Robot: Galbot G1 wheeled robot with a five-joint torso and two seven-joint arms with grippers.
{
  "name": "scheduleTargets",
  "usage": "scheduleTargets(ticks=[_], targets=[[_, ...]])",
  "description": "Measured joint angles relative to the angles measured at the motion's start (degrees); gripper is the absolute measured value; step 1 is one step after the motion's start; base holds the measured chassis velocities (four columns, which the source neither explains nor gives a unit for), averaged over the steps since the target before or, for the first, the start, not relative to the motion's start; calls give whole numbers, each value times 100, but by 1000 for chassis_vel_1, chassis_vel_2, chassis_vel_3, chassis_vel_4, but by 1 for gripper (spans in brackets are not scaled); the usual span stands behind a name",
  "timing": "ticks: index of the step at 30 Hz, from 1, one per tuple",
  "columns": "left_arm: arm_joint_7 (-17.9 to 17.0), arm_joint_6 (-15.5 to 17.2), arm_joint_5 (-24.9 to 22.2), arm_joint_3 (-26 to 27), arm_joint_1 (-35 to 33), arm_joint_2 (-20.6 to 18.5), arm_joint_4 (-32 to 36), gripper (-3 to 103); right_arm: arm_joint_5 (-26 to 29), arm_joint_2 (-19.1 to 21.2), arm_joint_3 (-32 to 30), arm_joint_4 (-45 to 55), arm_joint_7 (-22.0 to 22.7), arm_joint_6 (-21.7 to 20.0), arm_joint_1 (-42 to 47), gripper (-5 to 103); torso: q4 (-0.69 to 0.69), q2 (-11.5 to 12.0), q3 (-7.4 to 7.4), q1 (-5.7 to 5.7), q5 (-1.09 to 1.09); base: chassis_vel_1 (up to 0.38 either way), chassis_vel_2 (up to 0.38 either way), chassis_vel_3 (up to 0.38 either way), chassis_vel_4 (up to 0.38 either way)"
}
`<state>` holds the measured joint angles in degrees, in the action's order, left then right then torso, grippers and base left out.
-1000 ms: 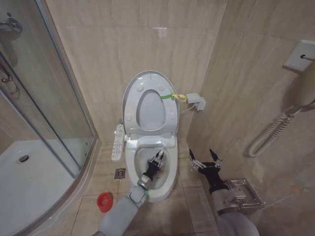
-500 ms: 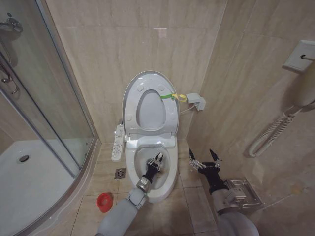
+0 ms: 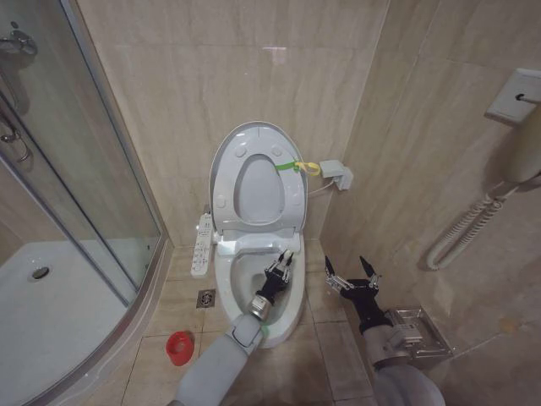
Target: Open the toilet lid, clean the toilet bowl with a toilet brush, close the toilet lid, and flush.
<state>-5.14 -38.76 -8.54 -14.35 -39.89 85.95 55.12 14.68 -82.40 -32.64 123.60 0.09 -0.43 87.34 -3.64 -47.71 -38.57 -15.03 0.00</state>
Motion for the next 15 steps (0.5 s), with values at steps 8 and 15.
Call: scheduleTargets(ticks=[8, 15], targets=[[124, -190, -17, -15, 61, 2, -789, 20, 0, 0, 0, 0, 0, 0, 0, 100, -1, -1, 2, 0, -1, 0, 0, 0, 0], [125, -201, -12, 201, 308, -76, -897, 20, 0, 0, 0, 0, 0, 0, 0, 100, 0, 0, 0, -1, -1, 0, 0, 0, 0]])
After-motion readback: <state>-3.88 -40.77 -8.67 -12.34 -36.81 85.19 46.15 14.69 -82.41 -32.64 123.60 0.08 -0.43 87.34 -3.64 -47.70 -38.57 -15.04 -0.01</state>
